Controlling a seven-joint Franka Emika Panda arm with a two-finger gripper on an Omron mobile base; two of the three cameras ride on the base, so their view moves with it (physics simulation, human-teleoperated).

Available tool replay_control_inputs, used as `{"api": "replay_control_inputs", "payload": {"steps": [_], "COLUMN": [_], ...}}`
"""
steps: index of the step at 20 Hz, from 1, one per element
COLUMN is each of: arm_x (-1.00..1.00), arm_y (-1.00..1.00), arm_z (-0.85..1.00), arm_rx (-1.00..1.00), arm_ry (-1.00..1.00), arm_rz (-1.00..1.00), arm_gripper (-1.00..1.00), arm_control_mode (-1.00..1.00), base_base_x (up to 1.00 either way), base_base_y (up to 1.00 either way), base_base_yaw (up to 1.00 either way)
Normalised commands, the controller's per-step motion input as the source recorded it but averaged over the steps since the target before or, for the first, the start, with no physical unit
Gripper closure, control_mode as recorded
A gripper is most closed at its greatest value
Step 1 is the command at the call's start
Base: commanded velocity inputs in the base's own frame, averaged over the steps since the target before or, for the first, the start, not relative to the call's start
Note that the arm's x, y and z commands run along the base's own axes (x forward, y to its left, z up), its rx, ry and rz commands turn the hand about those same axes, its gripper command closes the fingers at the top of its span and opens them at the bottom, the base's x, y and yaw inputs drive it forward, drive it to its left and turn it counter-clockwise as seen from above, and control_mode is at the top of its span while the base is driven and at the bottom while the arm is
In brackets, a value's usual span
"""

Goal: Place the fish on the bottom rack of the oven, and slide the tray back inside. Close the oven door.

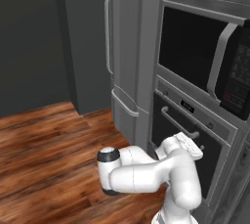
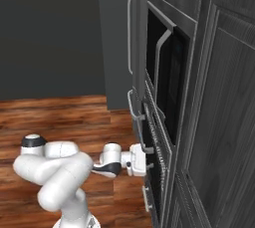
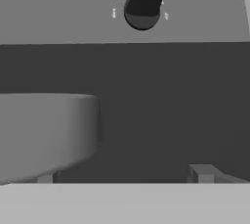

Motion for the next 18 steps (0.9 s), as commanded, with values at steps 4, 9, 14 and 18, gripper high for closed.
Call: {"api": "replay_control_inputs", "payload": {"steps": [4, 9, 14, 18], "arm_x": [0.00, 0.00, 0.00, 0.00], "arm_y": [-1.00, -1.00, -1.00, -0.46], "arm_z": [0.41, 0.07, 0.00, 0.00], "arm_rx": [0.07, 0.13, 0.18, 0.14], "arm_ry": [0.00, 0.00, 0.00, 0.01], "arm_rz": [0.00, 0.03, 0.07, 0.00], "arm_gripper": [-1.00, -1.00, -1.00, -1.00], "arm_control_mode": [-1.00, -1.00, -1.00, -1.00], "base_base_x": [0.00, 0.00, 0.00, 0.00], "base_base_y": [0.00, 0.00, 0.00, 0.00], "base_base_yaw": [0.00, 0.00, 0.00, 0.00]}}
